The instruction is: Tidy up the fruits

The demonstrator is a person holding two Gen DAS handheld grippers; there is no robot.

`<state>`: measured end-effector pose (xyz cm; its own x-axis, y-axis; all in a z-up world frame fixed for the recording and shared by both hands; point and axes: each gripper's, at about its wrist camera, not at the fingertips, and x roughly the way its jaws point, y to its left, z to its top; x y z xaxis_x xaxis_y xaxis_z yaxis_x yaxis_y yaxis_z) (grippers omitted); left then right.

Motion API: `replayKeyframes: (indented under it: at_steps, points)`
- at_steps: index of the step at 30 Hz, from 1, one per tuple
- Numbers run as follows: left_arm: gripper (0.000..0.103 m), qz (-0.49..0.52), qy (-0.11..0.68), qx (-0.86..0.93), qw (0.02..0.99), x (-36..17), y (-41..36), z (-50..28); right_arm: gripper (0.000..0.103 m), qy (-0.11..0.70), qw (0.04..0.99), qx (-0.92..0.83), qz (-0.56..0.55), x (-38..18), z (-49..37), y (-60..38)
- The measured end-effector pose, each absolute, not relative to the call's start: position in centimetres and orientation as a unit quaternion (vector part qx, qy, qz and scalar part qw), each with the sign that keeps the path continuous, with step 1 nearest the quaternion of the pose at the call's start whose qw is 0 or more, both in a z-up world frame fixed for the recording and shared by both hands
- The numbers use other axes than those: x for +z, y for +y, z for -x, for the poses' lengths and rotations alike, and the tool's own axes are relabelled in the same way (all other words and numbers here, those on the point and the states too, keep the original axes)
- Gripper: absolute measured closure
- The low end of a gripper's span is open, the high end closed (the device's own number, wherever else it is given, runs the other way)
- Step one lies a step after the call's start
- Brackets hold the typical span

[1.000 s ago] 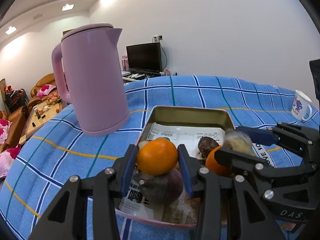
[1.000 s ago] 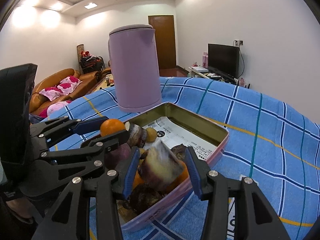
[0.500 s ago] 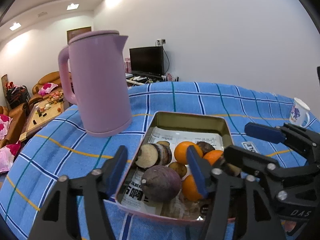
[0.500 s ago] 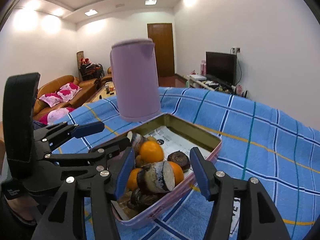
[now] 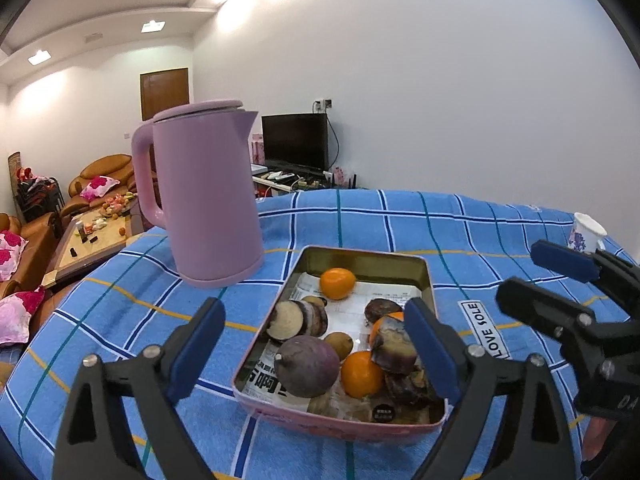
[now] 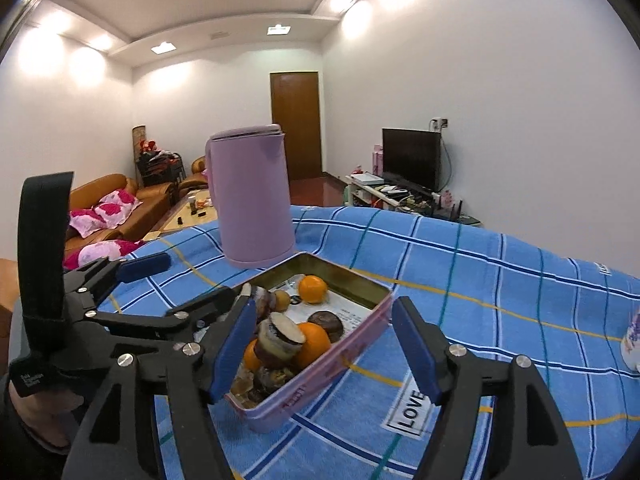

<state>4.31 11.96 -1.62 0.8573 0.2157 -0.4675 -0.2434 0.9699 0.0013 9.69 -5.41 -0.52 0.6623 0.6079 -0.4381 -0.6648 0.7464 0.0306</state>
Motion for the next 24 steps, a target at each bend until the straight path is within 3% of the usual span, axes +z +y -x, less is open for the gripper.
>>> replayKeyframes:
  at_steps: [24]
  points:
    - [0.004, 0.027, 0.231, 0.120, 0.965, -0.8, 11.2, -3.5, 0.026, 0.215, 0.920, 0.324, 0.042, -0.2, -9.4, -8.2]
